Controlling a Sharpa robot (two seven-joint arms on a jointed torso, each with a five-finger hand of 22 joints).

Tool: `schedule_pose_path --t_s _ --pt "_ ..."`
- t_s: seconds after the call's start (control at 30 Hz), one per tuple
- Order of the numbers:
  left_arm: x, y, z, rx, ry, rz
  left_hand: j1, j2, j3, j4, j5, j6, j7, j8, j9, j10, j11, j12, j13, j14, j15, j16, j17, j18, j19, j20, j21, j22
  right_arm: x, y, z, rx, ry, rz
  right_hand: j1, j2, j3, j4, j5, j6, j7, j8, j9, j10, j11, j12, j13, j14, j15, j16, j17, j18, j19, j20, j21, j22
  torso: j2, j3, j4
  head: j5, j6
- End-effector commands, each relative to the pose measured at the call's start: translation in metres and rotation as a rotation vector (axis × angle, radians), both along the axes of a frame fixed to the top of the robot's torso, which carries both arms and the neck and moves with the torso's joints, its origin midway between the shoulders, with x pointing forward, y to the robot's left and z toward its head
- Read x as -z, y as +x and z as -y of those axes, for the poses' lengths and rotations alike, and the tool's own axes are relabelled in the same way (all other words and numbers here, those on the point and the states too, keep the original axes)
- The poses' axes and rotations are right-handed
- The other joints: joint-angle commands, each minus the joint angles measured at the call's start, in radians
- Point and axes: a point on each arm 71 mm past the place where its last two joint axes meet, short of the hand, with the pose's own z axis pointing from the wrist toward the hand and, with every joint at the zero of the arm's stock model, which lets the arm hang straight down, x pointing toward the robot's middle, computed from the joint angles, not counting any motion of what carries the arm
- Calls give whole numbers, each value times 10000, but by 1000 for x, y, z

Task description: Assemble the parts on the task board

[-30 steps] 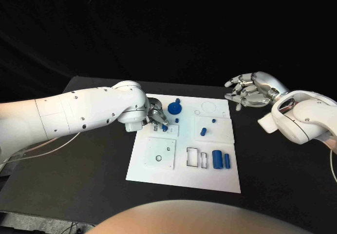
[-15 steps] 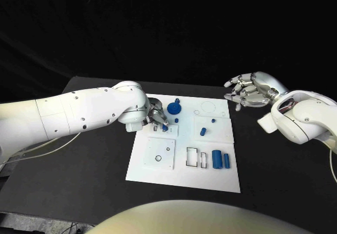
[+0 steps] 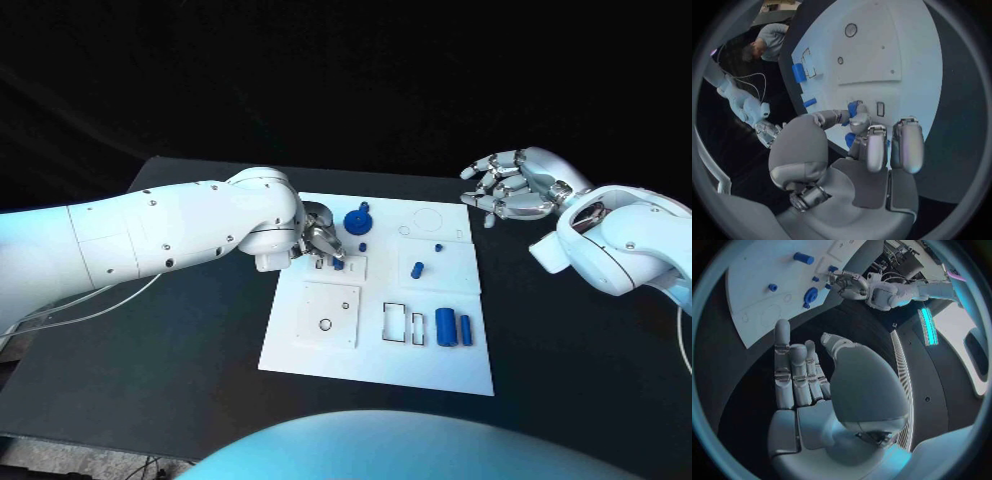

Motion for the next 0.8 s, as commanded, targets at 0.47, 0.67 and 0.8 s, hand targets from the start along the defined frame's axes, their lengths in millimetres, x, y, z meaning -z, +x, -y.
schedule_pose_path --t_s 0.47,0.67,0.8 --pt "-6 -1 6 1024 377 1067 241 47 1624 -1597 33 359 -230 23 -10 125 -12 72 48 986 -25 49 2397 -176 23 -31 26 -7 1 0 -1 -146 -33 -44 -66 37 69 3 33 -53 370 52 -10 -7 0 19 -9 -59 -5 -29 5 118 44 -5 -68 -14 3 4 -12 36 1" --pt "-5 -2 6 1152 520 919 244 43 1628 -1597 36 369 -231 20 -11 135 -14 80 60 988 -27 53 2403 -179 30 -32 34 10 1 0 -1 -143 -35 -47 -66 37 69 3 33 -53 370 52 -10 -7 0 19 -9 -59 -5 -29 5 118 44 -5 -68 -14 0 4 -1 26 1" --pt "-3 -3 5 1223 633 715 245 42 1628 -1597 37 370 -232 19 -12 137 -14 82 63 989 -27 54 2404 -180 31 -32 36 14 1 0 -1 -141 -38 -51 -66 37 69 3 33 -53 370 52 -10 -7 0 19 -9 -59 -5 -29 5 118 44 -5 -68 -14 -3 4 4 35 1"
